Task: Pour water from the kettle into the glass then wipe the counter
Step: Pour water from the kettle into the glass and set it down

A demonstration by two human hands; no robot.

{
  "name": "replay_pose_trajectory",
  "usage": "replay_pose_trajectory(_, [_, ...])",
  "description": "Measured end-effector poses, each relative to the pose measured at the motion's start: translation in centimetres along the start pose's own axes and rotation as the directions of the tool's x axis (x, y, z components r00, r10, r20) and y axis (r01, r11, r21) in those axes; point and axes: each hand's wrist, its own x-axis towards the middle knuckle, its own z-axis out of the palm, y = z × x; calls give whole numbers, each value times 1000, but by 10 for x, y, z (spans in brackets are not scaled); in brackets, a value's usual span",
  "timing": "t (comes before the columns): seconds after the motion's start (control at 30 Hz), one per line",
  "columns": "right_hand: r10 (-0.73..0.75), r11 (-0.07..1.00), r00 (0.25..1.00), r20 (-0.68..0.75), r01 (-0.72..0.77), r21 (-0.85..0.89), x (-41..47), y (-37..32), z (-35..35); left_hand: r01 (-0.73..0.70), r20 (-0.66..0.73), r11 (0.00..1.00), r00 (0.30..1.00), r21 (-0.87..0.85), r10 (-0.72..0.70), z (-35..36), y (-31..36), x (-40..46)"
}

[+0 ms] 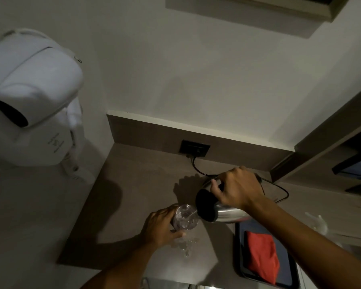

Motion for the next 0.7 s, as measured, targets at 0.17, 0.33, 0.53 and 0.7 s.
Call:
replay_pose_trajectory(0.17, [4, 1000, 1000, 26, -4, -12, 2, -1, -5, 6, -6, 1000, 1000, 17, -6, 2, -1, 0])
replay_pose_trajectory(0.33, [-17, 999, 999, 28, 18, -38, 4, -4, -12, 6, -9, 1000, 1000, 10, -6, 3, -2, 0])
replay_pose_trajectory(0.53, [-50, 997, 999, 11, 51, -57, 8, -6, -21, 2, -1, 1000, 1000, 2, -2, 3, -1, 0])
replay_pose_trajectory(0.7, [-58, 995, 998, 10, 59, -79, 12, -6, -26, 6, 23, 1000, 1000, 12, -7, 2, -1, -1])
